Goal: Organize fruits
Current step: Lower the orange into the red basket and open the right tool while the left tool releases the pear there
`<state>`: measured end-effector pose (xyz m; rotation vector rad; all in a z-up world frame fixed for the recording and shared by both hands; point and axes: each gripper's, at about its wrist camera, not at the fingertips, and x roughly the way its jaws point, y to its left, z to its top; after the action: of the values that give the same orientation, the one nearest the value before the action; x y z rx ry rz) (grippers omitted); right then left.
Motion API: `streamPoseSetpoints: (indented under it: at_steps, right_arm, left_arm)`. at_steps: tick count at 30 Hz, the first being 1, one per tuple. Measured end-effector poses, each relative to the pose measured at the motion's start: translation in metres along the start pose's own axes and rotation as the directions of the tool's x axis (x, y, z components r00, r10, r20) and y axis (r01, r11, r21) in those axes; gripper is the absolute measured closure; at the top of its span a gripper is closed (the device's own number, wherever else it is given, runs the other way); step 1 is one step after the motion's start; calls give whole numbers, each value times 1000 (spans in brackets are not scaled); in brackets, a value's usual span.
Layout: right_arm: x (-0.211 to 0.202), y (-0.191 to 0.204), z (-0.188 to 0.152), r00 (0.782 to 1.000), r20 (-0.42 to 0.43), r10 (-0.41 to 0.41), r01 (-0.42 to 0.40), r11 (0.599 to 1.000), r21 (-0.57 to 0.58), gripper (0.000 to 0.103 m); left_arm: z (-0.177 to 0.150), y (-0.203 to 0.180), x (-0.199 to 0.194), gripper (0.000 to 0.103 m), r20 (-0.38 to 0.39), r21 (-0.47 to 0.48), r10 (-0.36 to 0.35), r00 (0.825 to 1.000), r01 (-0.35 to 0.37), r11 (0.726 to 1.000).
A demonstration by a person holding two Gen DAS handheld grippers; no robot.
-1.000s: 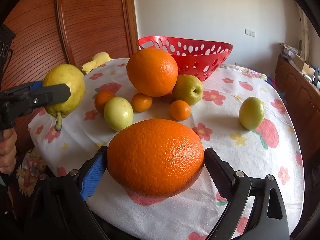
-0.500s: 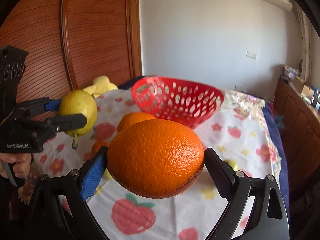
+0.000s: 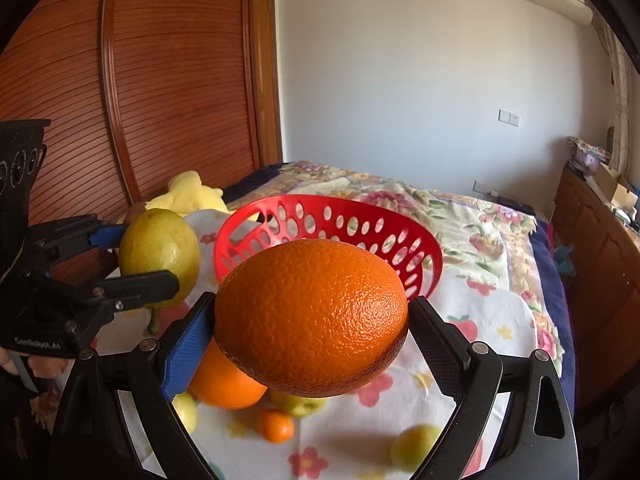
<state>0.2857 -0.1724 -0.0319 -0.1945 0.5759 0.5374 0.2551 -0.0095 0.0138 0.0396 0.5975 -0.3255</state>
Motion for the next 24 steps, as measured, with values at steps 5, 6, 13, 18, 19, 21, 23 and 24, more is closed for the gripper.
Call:
streamPoseSetpoints:
  at_steps: [5, 6, 13, 18, 19, 21, 23, 24]
  right_arm:
    - [36, -12, 17, 999, -44, -13, 12, 1000, -23, 7]
    - [42, -14, 20, 998, -54, -14, 12, 1000, -27, 7]
    - [79, -17, 27, 992, -122, -15, 6, 997, -73, 7]
    - [102, -10, 24, 981, -190, -28, 3, 992, -129, 7]
    - [106, -8, 24, 979, -202, -33, 4, 990, -139, 7]
    - [114, -6, 22, 972, -231, -40, 5, 988, -154, 7]
    - [123, -7, 20, 963, -266, -40, -2, 988, -156, 7]
    - [126, -8, 20, 960, -277, -44, 0, 987, -158, 7]
  left_arm:
    - [8, 12, 21, 37, -19, -13, 0, 1000, 0, 1000]
    - [9, 13, 24, 37, -21, -16, -1, 1000, 1, 1000]
    - [21, 18, 35, 37, -16, -9, 1, 1000, -1, 1000]
    - [23, 25, 44, 37, -24, -13, 9, 1000, -9, 1000]
    - [24, 26, 46, 37, -26, -13, 10, 1000, -10, 1000]
    - [24, 28, 50, 37, -31, -13, 11, 999, -12, 1000]
    - [24, 29, 53, 37, -36, -11, 14, 999, -15, 1000]
    - [25, 30, 54, 37, -37, -12, 15, 999, -16, 1000]
